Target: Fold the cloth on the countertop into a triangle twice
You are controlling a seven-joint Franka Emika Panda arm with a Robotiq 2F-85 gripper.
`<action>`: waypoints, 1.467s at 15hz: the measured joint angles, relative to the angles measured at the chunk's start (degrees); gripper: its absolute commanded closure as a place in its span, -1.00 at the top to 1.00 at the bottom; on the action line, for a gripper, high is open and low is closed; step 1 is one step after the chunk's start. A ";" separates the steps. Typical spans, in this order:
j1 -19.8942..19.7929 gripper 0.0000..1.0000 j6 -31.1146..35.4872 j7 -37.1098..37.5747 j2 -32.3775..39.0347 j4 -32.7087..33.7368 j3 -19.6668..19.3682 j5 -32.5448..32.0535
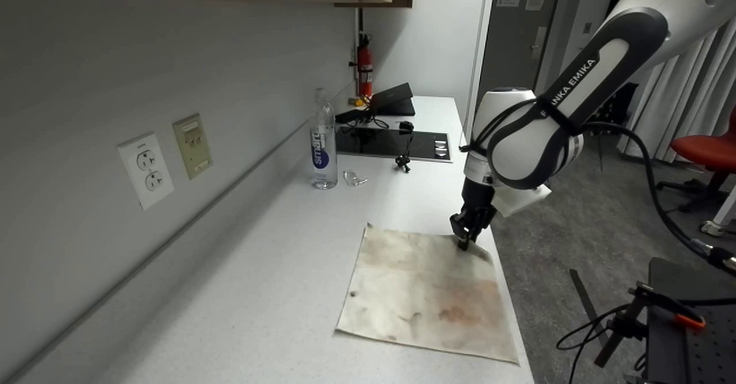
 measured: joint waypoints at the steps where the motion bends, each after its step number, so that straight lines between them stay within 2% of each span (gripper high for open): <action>1: 0.61 -1.00 0.00 0.74 -0.04 0.00 -0.67 -0.44; 6: 4.37 -0.98 -0.71 4.57 -2.22 -0.01 -4.07 -4.77; 9: 4.92 -0.98 -2.65 4.39 -5.23 0.04 -3.79 -5.81; 13: 4.89 -0.98 -4.79 2.20 -8.07 0.92 -0.53 -4.69; 18: 5.26 -0.98 -4.89 -1.57 -6.84 4.09 5.12 -1.96; 22: 7.12 -0.98 -4.89 -1.77 -4.10 7.41 5.96 -2.99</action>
